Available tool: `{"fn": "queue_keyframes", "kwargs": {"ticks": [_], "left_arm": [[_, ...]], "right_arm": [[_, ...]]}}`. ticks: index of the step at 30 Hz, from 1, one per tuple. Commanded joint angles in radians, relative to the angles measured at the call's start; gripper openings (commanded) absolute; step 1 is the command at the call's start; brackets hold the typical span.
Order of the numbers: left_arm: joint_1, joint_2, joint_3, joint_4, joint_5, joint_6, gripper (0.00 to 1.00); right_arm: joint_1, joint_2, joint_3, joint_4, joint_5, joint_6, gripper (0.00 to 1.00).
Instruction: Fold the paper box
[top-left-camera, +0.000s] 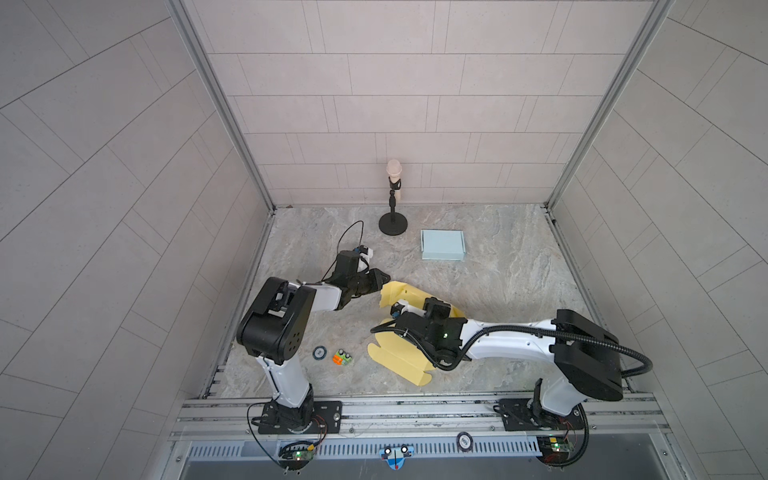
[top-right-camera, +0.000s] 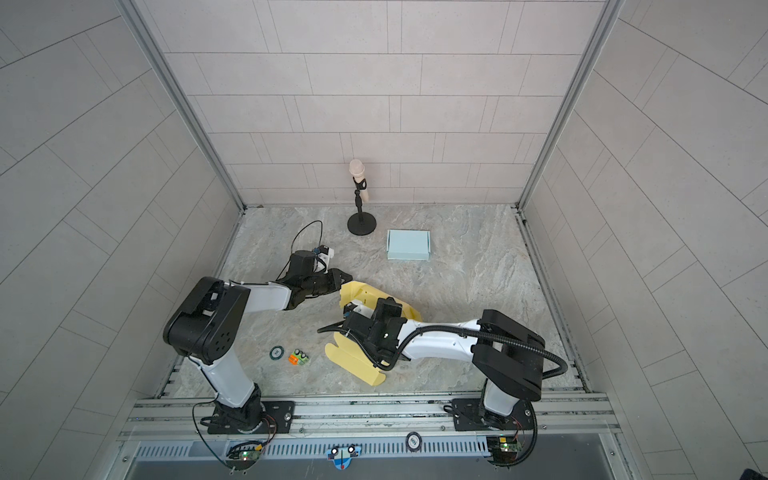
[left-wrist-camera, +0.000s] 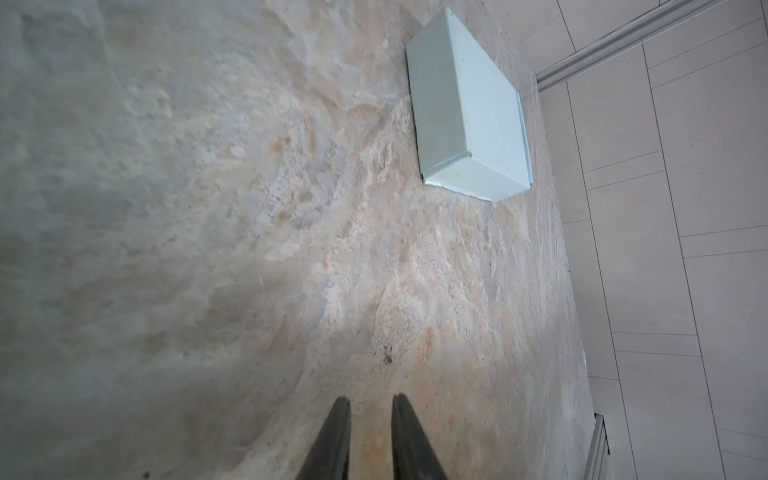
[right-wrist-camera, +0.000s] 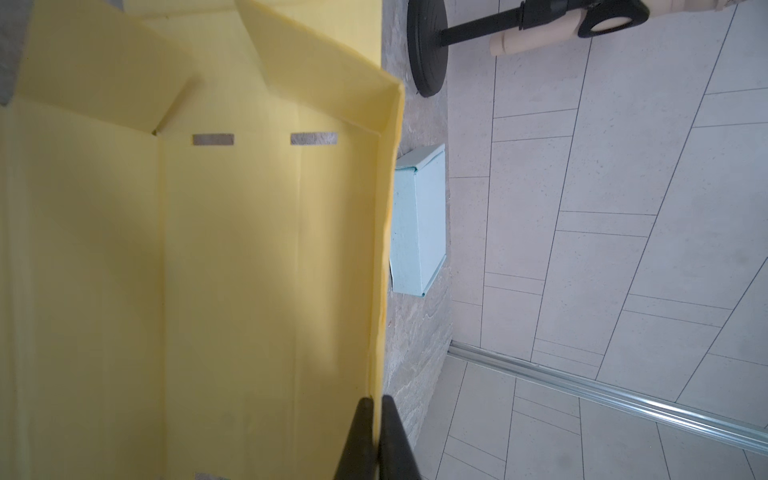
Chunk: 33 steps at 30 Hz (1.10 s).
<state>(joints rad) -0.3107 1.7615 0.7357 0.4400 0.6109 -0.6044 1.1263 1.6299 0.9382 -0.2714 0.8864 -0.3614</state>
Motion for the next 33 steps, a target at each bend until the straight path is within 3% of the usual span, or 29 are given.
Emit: {"fn": "queue_keyframes", "kwargs": {"ticks": [1,14,33], "left_arm": [[-0.009,-0.057,-0.054,0.081,0.058,-0.031,0.22],[-0.084,-0.110,-0.217,0.341,0.118,-0.163,0.25],[-0.132,-0.232,-0.470,0.445,0.043,-0.128,0.37]], "right_arm": [[0.012,-0.045,-0.017,0.044,0.008,-0.046,0.00],[0.038,-0.048,-0.029,0.090,0.023,-0.113,0.00],[0.119,-0.071,-0.125,0.247,0.125,-0.206,0.00]]}}
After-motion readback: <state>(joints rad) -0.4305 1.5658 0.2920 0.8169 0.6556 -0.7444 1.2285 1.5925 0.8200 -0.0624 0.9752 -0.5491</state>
